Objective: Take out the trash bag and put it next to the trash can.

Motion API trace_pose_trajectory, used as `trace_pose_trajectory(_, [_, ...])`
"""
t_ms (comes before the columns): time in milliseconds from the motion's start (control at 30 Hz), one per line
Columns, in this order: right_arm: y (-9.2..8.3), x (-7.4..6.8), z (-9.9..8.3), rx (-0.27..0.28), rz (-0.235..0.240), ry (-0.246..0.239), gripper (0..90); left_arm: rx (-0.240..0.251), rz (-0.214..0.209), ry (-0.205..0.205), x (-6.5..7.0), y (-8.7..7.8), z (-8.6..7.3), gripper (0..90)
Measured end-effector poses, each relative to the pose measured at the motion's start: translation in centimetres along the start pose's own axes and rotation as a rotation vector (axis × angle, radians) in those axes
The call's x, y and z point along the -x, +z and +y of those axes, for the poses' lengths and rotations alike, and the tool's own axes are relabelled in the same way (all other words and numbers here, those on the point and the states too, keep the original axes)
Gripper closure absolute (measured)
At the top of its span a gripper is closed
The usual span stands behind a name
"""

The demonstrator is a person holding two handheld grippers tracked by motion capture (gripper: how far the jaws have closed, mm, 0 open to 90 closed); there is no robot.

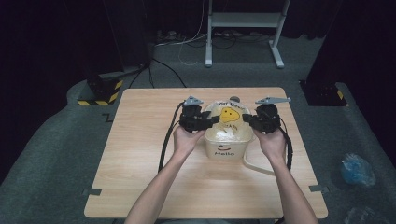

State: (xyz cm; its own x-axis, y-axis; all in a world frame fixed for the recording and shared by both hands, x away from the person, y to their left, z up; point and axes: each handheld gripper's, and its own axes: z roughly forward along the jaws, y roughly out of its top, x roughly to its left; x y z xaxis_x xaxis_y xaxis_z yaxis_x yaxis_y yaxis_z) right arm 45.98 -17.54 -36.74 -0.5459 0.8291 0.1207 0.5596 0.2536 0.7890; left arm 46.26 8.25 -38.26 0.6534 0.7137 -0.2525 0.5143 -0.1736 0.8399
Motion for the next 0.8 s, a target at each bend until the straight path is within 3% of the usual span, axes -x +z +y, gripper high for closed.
trace_pose_trajectory(300, [0.0, -0.6, 0.6, 0.012, 0.028, -0.009, 90.0, -0.022, -0.003, 0.054, 1.6, 0.7, 0.4, 38.4])
trace_pose_trajectory(500, [-0.1, -1.2, 1.2, 0.021, 0.042, -0.019, 90.0, -0.040, -0.013, 0.091, 2.6, 1.3, 0.5, 35.9])
trace_pose_trajectory(800, [0.2, -1.9, 1.4, 0.029, 0.073, -0.020, 90.0, -0.057, -0.024, 0.112, 3.6, 2.1, 0.4, 35.8])
